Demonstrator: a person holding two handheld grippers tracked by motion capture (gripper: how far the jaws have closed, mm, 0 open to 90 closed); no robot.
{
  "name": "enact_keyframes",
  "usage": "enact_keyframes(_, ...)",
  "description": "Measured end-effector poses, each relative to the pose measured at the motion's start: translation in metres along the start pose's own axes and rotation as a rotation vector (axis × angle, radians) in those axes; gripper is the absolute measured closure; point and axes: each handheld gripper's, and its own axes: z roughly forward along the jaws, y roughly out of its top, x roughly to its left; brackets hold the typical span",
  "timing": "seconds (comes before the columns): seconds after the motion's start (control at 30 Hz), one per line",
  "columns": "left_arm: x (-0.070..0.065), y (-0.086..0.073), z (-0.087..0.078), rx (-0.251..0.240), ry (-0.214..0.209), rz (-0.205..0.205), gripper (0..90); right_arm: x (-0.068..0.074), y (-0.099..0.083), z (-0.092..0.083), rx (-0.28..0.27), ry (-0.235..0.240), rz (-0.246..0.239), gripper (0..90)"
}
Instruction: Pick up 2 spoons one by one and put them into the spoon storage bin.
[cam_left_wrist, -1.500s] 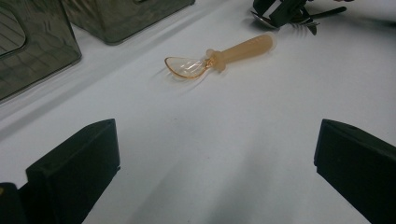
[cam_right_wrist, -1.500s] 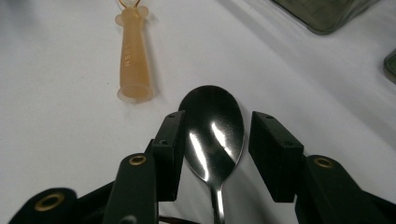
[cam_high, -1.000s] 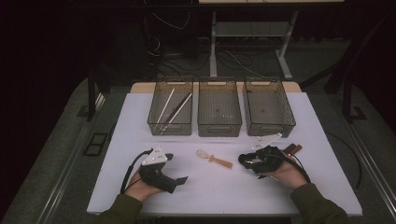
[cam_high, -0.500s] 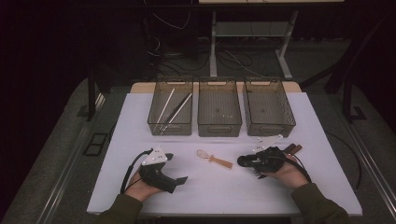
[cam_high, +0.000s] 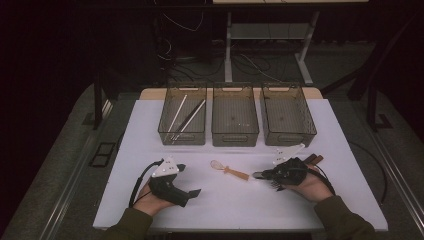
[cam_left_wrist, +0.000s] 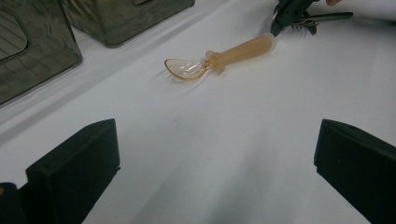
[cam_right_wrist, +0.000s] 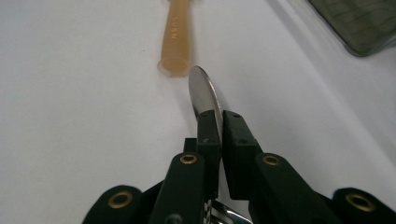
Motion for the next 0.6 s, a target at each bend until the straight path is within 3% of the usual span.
enact_keyframes(0.6, -0.0007, -0.0009, 0.0003, -0.019, -0.019, 0.019, 0.0, -0.0003, 0.0007, -0.0022, 0.0, -0.002, 0.005, 88.1)
